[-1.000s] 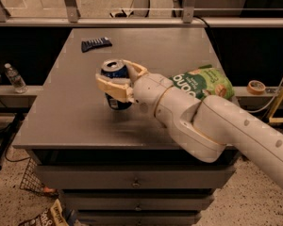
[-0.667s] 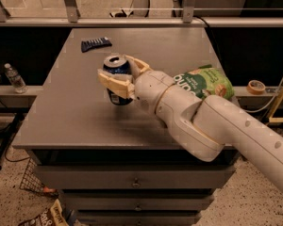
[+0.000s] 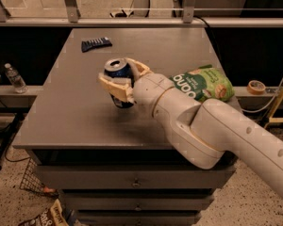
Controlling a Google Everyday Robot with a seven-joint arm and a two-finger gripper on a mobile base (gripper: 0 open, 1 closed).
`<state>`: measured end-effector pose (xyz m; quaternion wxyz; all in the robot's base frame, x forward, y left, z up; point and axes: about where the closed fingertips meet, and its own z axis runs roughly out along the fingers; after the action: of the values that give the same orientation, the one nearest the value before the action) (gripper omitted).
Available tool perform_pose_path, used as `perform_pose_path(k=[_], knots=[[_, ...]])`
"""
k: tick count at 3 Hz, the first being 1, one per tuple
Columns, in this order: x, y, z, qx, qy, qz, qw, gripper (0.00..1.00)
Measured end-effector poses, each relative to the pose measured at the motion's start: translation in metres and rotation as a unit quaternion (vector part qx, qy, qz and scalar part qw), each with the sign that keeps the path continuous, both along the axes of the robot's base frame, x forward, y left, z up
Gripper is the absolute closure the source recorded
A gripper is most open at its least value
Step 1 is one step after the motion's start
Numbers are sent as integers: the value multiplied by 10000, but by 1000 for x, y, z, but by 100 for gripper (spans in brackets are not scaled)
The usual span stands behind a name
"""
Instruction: Place pepsi can upright
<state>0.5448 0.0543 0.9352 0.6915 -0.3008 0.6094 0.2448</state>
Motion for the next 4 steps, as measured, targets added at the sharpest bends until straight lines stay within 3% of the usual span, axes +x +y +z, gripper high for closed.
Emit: perform_pose_path(k=[1,3,4], knots=[[-4,-3,-8,17,31,-115,9999,100],[-14,-5,-23,394,96,-147,9991,100],[-14,-4,-23,416,98,-136,9990,82]])
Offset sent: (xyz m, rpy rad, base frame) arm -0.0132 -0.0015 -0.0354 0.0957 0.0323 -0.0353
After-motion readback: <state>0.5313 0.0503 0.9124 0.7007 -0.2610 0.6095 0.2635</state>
